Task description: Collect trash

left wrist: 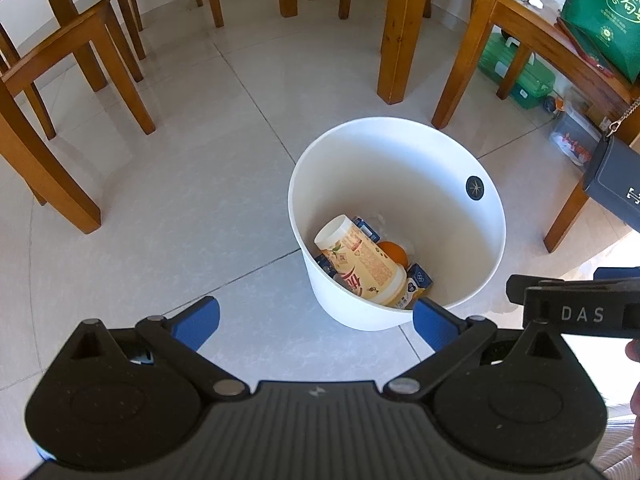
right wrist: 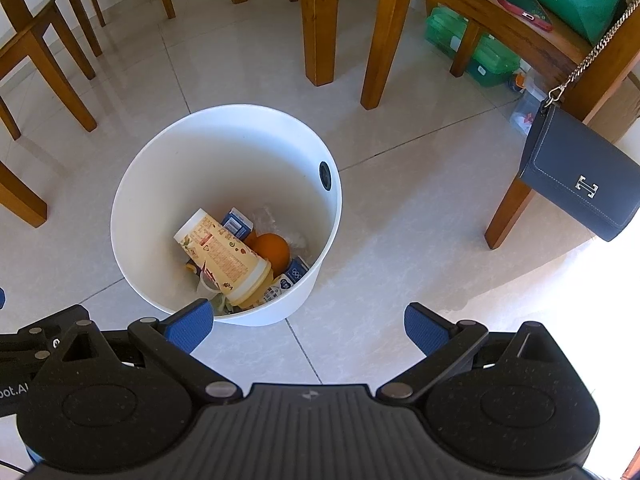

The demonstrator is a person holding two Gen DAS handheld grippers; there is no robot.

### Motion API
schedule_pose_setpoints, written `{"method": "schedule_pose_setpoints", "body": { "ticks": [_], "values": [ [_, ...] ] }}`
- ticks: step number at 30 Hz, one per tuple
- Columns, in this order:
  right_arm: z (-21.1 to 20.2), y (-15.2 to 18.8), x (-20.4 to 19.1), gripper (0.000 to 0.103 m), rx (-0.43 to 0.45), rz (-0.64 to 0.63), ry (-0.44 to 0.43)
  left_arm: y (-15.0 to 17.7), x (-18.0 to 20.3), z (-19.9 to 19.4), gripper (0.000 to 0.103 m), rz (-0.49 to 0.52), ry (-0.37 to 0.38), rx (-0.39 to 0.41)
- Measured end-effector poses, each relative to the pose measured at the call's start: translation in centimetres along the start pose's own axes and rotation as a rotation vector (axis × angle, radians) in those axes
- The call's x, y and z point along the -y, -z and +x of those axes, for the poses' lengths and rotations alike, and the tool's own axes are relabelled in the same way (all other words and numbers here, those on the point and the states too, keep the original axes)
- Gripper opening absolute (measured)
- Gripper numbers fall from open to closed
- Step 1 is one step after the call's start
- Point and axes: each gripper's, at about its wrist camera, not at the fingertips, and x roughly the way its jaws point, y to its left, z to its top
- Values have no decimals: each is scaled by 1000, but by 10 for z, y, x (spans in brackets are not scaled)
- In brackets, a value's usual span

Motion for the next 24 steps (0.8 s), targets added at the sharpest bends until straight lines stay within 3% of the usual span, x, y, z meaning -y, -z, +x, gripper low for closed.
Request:
{"method": "schedule_pose_setpoints", "body": {
  "ticks": [24],
  "values": [
    [0, -2, 3, 103, -13, 23, -17, 1, -1, -1, 102, -5, -1, -3]
  ]
}}
